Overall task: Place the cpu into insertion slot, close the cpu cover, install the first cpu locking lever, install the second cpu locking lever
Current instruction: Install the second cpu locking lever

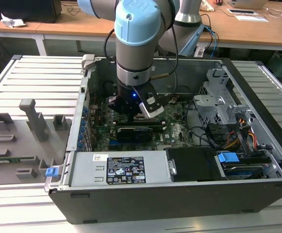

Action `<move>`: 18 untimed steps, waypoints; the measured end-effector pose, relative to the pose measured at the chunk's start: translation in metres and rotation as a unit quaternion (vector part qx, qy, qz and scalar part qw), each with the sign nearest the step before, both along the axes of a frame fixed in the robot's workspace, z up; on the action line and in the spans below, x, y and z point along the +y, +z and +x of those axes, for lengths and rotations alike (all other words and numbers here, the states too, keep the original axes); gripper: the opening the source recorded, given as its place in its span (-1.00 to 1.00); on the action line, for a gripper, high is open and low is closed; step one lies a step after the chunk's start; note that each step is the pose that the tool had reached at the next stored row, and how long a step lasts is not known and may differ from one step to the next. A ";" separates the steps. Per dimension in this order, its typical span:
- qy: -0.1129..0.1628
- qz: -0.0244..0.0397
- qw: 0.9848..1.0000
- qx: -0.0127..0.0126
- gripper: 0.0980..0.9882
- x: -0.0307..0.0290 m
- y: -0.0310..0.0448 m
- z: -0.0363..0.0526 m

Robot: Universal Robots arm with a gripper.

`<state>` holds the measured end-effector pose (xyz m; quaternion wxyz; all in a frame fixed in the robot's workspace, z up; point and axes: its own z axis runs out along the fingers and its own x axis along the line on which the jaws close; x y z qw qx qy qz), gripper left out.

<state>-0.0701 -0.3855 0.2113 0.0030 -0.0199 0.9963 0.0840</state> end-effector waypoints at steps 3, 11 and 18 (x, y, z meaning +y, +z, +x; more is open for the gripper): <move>0.000 0.002 1.000 0.000 -0.98 -0.0001 -0.0036 0.0000; 0.000 0.017 1.000 0.000 -0.98 -0.0003 -0.0083 0.0000; 0.002 0.029 1.000 0.000 -0.98 -0.0015 -0.0099 -0.0038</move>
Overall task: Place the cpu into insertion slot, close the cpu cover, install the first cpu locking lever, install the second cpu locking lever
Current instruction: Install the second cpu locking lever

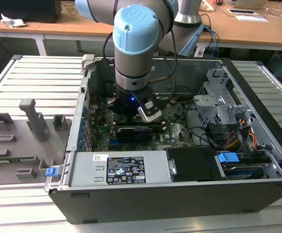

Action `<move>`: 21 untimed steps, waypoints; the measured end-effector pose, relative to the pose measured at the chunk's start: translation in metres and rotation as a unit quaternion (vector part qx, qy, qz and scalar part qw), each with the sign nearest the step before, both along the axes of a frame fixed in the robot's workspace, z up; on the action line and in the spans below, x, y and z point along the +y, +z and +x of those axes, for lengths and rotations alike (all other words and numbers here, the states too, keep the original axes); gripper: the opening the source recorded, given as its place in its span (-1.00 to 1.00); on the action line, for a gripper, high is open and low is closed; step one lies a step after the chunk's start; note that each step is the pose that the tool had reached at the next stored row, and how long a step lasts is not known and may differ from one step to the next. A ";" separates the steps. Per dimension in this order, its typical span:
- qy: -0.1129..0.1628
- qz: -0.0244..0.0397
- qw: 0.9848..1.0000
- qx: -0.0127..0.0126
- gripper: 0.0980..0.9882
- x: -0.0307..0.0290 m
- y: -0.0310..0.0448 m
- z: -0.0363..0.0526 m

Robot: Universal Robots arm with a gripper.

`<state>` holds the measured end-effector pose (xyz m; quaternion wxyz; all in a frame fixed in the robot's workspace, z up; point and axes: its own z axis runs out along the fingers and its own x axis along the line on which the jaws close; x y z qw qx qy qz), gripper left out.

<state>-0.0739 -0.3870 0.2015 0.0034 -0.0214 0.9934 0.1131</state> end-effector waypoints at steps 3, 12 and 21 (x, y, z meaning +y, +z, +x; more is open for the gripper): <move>0.001 0.005 1.000 0.000 -0.98 -0.0002 -0.0009 -0.0028; 0.002 0.016 1.000 0.000 -0.98 -0.0009 -0.0032 -0.0049; 0.003 0.015 1.000 0.000 -0.98 -0.0010 0.0113 -0.0052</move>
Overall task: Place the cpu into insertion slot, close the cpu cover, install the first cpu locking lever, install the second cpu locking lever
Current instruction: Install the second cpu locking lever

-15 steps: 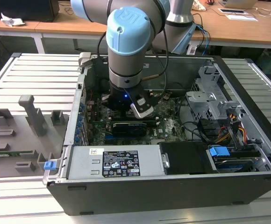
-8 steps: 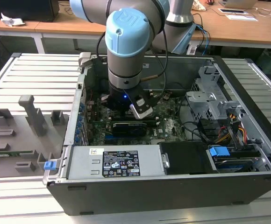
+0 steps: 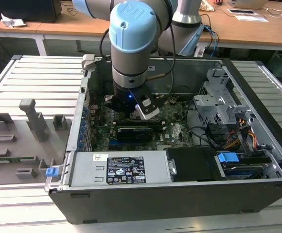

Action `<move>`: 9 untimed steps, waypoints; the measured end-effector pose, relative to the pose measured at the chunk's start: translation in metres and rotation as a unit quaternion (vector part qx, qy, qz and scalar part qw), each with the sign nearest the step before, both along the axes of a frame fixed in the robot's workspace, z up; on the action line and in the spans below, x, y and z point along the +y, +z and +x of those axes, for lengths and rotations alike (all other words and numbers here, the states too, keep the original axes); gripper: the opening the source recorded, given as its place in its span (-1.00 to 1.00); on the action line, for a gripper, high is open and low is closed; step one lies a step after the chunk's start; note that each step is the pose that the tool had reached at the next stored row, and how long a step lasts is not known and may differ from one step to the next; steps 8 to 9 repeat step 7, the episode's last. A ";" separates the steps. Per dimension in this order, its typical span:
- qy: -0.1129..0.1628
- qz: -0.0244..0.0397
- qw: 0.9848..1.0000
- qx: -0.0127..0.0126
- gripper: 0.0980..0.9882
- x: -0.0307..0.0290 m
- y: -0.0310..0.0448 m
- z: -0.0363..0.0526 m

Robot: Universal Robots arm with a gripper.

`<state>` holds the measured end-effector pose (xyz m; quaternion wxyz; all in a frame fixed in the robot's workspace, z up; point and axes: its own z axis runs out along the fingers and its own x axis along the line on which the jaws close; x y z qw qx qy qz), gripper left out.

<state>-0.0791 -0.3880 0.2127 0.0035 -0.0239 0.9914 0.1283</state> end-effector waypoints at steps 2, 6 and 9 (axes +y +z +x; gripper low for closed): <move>0.000 0.000 1.000 0.000 -0.98 0.0000 0.0028 0.0000; 0.000 0.000 1.000 0.000 -0.98 0.0000 0.0070 0.0000; 0.000 0.000 1.000 0.000 -0.98 0.0000 0.0071 0.0000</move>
